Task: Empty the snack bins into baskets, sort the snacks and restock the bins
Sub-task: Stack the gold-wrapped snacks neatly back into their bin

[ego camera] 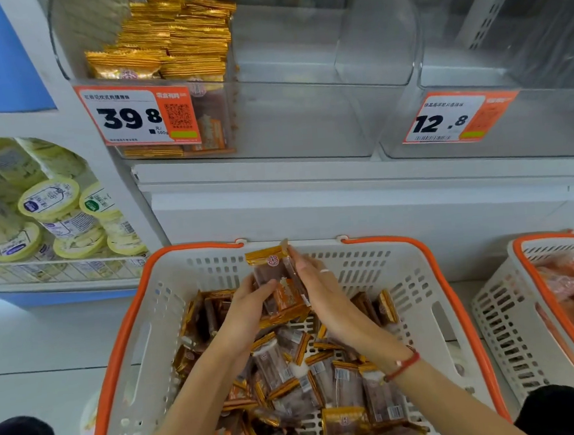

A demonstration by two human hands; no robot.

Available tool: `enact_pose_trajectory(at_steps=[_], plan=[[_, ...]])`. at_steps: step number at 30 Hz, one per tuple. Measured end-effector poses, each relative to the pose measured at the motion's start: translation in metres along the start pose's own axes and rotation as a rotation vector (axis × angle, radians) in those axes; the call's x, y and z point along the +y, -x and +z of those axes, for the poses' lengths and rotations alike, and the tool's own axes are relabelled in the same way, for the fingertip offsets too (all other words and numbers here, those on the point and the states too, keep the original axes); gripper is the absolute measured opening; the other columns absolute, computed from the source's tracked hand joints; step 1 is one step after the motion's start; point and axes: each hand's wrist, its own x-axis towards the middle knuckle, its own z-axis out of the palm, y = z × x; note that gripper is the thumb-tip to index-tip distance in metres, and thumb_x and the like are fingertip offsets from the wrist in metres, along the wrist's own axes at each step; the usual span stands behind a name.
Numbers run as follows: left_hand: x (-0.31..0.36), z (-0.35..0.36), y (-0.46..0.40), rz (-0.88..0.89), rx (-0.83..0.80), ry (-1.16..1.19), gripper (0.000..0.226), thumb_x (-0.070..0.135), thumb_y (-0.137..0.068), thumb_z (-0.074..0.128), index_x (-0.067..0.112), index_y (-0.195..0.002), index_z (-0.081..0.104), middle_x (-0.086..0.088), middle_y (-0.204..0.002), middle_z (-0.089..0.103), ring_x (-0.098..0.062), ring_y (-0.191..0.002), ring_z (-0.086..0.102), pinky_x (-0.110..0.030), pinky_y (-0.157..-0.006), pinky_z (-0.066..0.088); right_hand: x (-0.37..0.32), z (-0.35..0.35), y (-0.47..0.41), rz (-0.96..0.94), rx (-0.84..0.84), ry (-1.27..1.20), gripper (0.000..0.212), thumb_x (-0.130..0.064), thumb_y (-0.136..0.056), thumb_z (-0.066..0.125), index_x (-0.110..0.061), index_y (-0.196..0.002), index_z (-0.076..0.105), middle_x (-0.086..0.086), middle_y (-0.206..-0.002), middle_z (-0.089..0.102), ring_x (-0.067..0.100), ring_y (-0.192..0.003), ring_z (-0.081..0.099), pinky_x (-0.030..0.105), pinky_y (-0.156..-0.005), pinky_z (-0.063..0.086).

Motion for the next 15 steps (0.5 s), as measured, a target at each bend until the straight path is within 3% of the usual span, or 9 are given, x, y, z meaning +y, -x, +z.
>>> enact_pose_trajectory(at_steps=[2,4,7,9,12,15], plan=[[0.000,-0.002,0.001,-0.021,-0.022,0.051,0.032,0.025,-0.099,0.052,0.025,-0.131,0.055,-0.002,-0.122,0.068,-0.022,-0.117,0.061,-0.047,-0.107,0.042,-0.002,-0.007,-0.003,0.078,-0.030,-0.134,0.040,-0.033,-0.104,0.038,-0.049,-0.141,0.037,-0.010,-0.147,0.035,0.007,-0.132,0.038,0.028,-0.108,0.037],[0.001,-0.004,0.001,-0.019,-0.051,0.067,0.029,0.023,-0.101,0.049,0.025,-0.129,0.056,-0.001,-0.119,0.070,-0.021,-0.112,0.064,-0.045,-0.103,0.046,-0.003,-0.019,-0.003,0.134,-0.056,-0.225,0.049,-0.022,-0.096,0.057,-0.047,-0.137,0.045,-0.011,-0.131,0.053,0.001,-0.111,0.055,0.021,-0.089,0.050],[0.001,0.002,0.002,-0.008,-0.079,0.049,0.029,0.020,-0.103,0.042,0.021,-0.127,0.057,-0.002,-0.114,0.071,-0.017,-0.105,0.067,-0.035,-0.090,0.052,0.001,-0.026,-0.002,0.169,0.035,-0.113,0.055,-0.031,-0.077,0.080,-0.041,-0.119,0.046,-0.014,-0.107,0.059,0.003,-0.095,0.060,0.026,-0.082,0.055],[0.000,0.007,0.002,-0.010,-0.062,0.037,0.032,0.023,-0.104,0.037,0.018,-0.128,0.057,-0.004,-0.117,0.069,-0.014,-0.106,0.066,-0.029,-0.086,0.051,0.004,-0.021,-0.005,0.149,0.074,0.008,0.040,-0.043,-0.078,0.077,-0.035,-0.109,0.053,-0.017,-0.102,0.063,0.000,-0.092,0.061,0.025,-0.084,0.054],[0.001,0.014,0.002,-0.013,-0.013,0.045,0.036,0.027,-0.105,0.032,0.019,-0.129,0.058,-0.005,-0.123,0.067,-0.017,-0.113,0.062,-0.038,-0.100,0.047,0.004,-0.008,-0.007,0.058,0.082,0.116,0.037,-0.054,-0.089,0.058,-0.034,-0.119,0.055,-0.015,-0.114,0.057,-0.004,-0.103,0.054,0.009,-0.082,0.041],[0.010,0.017,0.007,0.026,0.013,0.085,0.041,0.034,-0.106,0.029,0.018,-0.128,0.060,-0.008,-0.113,0.071,-0.023,-0.107,0.066,-0.047,-0.101,0.047,-0.006,0.000,-0.009,0.076,0.092,0.064,0.017,-0.040,-0.097,0.046,-0.031,-0.110,0.046,-0.005,-0.111,0.046,0.011,-0.102,0.048,0.024,-0.083,0.039]])
